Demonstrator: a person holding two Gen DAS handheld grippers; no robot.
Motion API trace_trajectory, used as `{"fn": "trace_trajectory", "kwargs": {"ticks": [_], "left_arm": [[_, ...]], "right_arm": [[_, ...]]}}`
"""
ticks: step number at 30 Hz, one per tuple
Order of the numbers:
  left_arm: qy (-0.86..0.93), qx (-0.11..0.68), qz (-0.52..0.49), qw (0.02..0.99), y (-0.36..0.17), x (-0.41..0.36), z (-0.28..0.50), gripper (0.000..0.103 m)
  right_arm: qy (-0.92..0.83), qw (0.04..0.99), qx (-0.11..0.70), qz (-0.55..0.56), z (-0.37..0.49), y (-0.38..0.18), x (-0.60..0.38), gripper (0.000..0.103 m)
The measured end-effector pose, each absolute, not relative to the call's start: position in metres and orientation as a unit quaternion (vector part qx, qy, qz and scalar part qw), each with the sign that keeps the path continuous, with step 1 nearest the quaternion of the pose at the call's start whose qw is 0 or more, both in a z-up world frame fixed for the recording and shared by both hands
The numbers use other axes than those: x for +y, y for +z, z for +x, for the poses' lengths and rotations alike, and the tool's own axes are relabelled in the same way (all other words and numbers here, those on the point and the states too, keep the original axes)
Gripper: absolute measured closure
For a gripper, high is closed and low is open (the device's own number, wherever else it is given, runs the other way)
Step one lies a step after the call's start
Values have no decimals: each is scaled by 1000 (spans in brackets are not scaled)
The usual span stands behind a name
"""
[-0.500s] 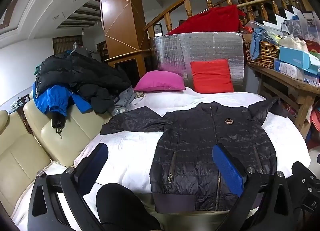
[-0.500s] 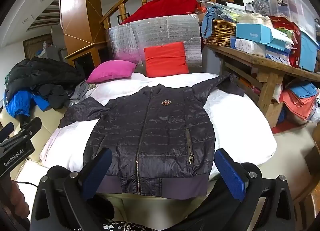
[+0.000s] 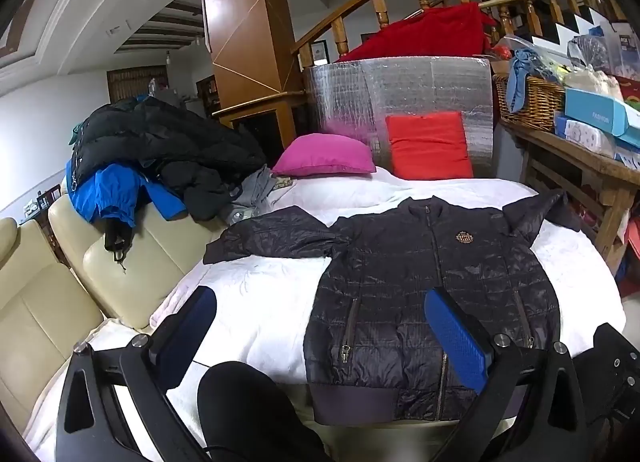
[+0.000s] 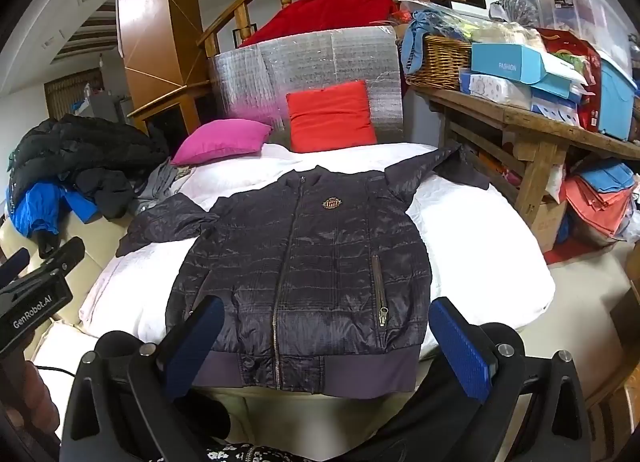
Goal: Fold large clothes
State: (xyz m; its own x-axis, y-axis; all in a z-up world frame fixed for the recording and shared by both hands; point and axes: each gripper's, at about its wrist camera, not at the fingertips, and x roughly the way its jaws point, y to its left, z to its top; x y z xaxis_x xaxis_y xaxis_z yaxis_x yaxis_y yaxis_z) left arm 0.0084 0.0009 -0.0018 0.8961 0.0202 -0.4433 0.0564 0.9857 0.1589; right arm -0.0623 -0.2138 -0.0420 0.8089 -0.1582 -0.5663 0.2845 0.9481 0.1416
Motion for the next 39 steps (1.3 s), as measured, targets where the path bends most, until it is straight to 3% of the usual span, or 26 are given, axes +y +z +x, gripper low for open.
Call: {"fn": "trace_trajectory", "kwargs": {"ticks": [39], "left_arm": [[-6, 224, 80, 971, -4, 7, 11, 0]], "right_arm": [[-115, 942, 296, 108, -55, -42, -207, 0]]}}
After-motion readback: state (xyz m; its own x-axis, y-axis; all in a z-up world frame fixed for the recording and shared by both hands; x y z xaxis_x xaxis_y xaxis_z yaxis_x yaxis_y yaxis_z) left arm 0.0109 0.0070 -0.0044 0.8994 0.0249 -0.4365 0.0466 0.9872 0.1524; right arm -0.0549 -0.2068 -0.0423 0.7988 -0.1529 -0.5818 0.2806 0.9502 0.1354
